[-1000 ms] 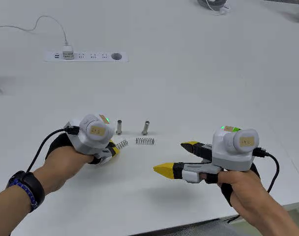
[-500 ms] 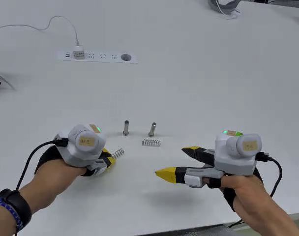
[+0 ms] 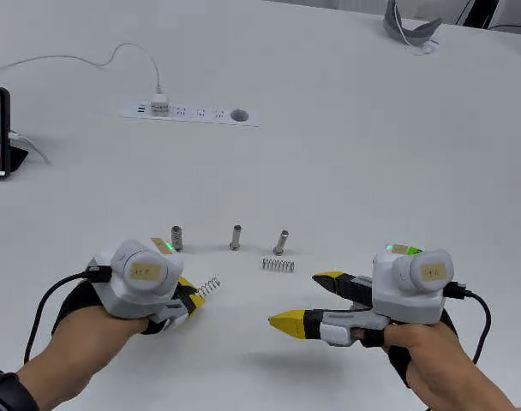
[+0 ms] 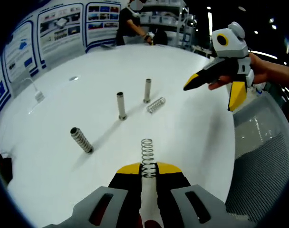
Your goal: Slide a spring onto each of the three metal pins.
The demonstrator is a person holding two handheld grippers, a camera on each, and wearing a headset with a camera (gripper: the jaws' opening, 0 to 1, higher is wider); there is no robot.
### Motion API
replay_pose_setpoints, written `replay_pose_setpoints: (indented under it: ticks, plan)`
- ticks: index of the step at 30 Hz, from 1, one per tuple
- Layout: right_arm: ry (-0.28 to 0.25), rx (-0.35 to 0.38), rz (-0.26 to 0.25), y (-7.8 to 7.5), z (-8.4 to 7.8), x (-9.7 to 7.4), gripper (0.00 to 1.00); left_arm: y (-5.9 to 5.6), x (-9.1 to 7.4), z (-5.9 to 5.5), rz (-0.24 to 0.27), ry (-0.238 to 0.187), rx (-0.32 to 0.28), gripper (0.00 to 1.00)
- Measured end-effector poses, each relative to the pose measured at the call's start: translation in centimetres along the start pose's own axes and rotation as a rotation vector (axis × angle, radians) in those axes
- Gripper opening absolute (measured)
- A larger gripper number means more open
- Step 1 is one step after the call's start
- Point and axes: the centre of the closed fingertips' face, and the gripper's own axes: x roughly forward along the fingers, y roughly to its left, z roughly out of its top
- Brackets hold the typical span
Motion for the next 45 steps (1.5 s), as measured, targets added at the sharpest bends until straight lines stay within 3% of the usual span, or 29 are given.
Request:
replay_pose_setpoints:
  ticks: [8,19,33,45]
  plan:
    - [-0.007,-0.005,0.027,1.4,0.4,0.6,0.75,-0.5,-1.7,0.0,0.006,-0.026,-0.035,0.10]
    - [-0.020,0.007,0.077,3.5,0.8,1.5,0.70,-1.5,-3.4,-0.1,0.001,-0.056,-0.030,0.10]
    - [-0.022,0.038,0.168,5.8,1.3,3.2,0.64,-3.3,-4.3,0.0,-0.028,-0.081,-0.067,0.10]
    - [-0.040,0.114,0.278,8.3,1.2,4.1,0.43,-5.7,-4.7,0.3,-0.055,-0.094,-0.052,0.10]
